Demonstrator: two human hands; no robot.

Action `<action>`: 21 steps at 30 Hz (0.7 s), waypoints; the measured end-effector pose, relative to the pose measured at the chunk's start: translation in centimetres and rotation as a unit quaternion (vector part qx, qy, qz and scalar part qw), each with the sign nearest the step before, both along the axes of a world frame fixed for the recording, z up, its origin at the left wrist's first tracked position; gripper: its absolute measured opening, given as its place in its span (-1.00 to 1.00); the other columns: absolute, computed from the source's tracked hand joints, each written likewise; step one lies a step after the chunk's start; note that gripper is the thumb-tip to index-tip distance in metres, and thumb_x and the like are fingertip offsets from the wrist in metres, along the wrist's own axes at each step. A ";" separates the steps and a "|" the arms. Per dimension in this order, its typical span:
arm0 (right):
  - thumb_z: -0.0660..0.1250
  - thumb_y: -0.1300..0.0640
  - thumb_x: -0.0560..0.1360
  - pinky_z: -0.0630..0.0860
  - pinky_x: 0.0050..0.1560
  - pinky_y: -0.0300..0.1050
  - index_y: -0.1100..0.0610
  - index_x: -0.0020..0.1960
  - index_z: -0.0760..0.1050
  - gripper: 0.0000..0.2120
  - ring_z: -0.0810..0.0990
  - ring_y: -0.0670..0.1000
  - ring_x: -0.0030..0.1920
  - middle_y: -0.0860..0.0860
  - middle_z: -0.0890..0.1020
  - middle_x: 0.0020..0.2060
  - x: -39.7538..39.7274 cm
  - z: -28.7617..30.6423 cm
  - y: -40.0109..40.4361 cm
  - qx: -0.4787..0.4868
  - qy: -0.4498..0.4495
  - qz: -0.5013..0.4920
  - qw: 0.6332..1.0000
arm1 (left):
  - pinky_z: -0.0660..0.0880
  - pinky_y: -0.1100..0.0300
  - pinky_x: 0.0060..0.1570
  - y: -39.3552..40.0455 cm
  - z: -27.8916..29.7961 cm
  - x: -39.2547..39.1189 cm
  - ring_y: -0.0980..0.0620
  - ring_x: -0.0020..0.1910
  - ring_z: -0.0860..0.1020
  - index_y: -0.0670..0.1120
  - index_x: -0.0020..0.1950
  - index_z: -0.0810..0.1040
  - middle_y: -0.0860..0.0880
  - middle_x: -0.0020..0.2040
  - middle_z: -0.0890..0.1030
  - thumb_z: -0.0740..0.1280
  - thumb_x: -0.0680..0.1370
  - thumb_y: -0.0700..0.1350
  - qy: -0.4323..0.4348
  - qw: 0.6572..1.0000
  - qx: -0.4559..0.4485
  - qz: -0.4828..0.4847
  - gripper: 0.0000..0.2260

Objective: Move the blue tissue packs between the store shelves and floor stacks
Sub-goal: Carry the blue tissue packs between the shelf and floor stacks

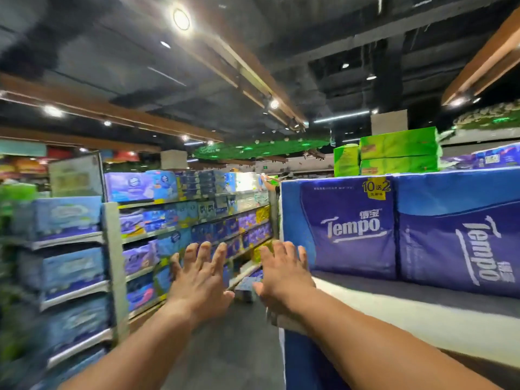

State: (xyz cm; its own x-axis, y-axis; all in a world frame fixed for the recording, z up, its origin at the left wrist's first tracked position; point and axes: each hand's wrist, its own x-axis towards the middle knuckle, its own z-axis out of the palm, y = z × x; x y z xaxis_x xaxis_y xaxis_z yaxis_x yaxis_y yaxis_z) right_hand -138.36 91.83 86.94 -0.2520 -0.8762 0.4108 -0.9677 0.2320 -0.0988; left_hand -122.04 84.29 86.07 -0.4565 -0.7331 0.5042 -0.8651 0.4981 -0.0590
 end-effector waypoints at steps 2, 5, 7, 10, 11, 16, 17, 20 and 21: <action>0.28 -0.17 0.54 -0.17 0.53 0.24 0.02 0.57 0.07 -0.28 0.00 0.18 0.55 0.10 0.10 0.55 3.0 -1.1 0.8 -0.006 -0.007 0.046 0.999 | -0.18 -0.29 0.50 2.0 -1.0 4.1 -0.15 0.58 -0.18 0.08 0.63 -0.19 -0.05 0.64 -0.12 0.23 0.50 0.39 -0.001 0.999 0.004 0.048 -0.10; 0.28 -0.19 0.54 -0.11 0.53 0.24 0.02 0.58 0.07 -0.27 0.03 0.19 0.54 0.09 0.12 0.52 8.0 -3.5 2.6 -0.008 -0.018 0.113 0.993 | -0.04 -0.29 0.47 6.2 -2.2 11.0 -0.18 0.56 -0.05 0.06 0.62 -0.13 -0.09 0.61 0.00 0.29 0.47 0.36 -0.019 0.992 -0.001 0.127 -0.09; 0.29 -0.20 0.53 -0.05 0.53 0.23 0.02 0.56 0.11 -0.29 0.07 0.19 0.52 0.08 0.16 0.50 11.4 -5.4 4.3 -0.011 -0.032 0.156 0.987 | 0.03 -0.28 0.46 9.8 -3.3 15.6 -0.19 0.54 0.03 0.06 0.60 -0.05 -0.10 0.58 0.09 0.29 0.46 0.33 -0.023 0.985 -0.004 0.170 -0.14; 0.29 -0.21 0.51 0.00 0.51 0.22 0.01 0.52 0.17 -0.32 0.14 0.17 0.48 0.06 0.22 0.48 16.3 -8.2 7.3 -0.002 -0.049 0.211 0.976 | 0.06 -0.28 0.45 15.9 -5.6 22.4 -0.20 0.51 0.09 0.05 0.60 -0.01 -0.10 0.54 0.16 0.30 0.44 0.33 -0.042 0.968 0.002 0.249 -0.14; 0.29 -0.22 0.51 0.03 0.51 0.22 0.01 0.50 0.21 -0.35 0.16 0.17 0.47 0.06 0.24 0.47 17.8 -9.1 8.6 0.007 -0.053 0.225 0.973 | 0.06 -0.28 0.44 18.3 -6.4 24.6 -0.20 0.52 0.09 0.04 0.61 0.00 -0.10 0.53 0.17 0.31 0.44 0.34 -0.044 0.959 0.013 0.279 -0.12; 0.28 -0.25 0.50 0.16 0.45 0.23 0.01 0.44 0.26 -0.39 0.24 0.20 0.43 0.10 0.32 0.41 24.8 -13.3 15.8 0.051 -0.045 0.282 0.957 | 0.12 -0.30 0.41 31.5 -10.4 33.1 -0.21 0.49 0.15 0.03 0.60 0.05 -0.11 0.50 0.23 0.34 0.43 0.36 -0.040 0.916 0.051 0.396 -0.12; 0.27 -0.25 0.50 0.17 0.44 0.23 0.01 0.45 0.25 -0.38 0.24 0.21 0.43 0.11 0.32 0.42 26.2 -14.1 17.7 0.065 -0.041 0.295 0.952 | 0.13 -0.29 0.41 34.4 -11.4 34.2 -0.20 0.48 0.16 0.03 0.59 0.06 -0.10 0.49 0.25 0.34 0.43 0.36 -0.041 0.907 0.058 0.415 -0.13; 0.26 -0.26 0.50 0.19 0.40 0.22 0.02 0.45 0.26 -0.38 0.26 0.21 0.42 0.10 0.34 0.40 29.8 -16.9 23.7 0.090 -0.033 0.338 0.936 | 0.17 -0.24 0.40 42.8 -14.2 36.6 -0.17 0.46 0.20 0.05 0.58 0.10 -0.07 0.46 0.29 0.35 0.41 0.37 -0.040 0.883 0.079 0.461 -0.14; 0.26 -0.27 0.50 0.18 0.41 0.22 0.02 0.44 0.27 -0.38 0.26 0.21 0.42 0.10 0.34 0.39 30.8 -17.9 25.8 0.094 -0.029 0.357 0.929 | 0.19 -0.22 0.39 45.5 -15.2 37.1 -0.17 0.46 0.21 0.05 0.58 0.10 -0.07 0.46 0.30 0.35 0.42 0.37 -0.037 0.875 0.088 0.474 -0.14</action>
State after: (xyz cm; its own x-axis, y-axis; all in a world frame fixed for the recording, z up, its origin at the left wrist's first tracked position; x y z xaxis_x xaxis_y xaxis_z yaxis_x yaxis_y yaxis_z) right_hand -107.54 117.65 69.08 0.4039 -0.8835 0.2372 -0.8759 -0.4483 -0.1784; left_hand -84.96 129.74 70.86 0.3721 -0.8637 0.3400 -0.8918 -0.4342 -0.1270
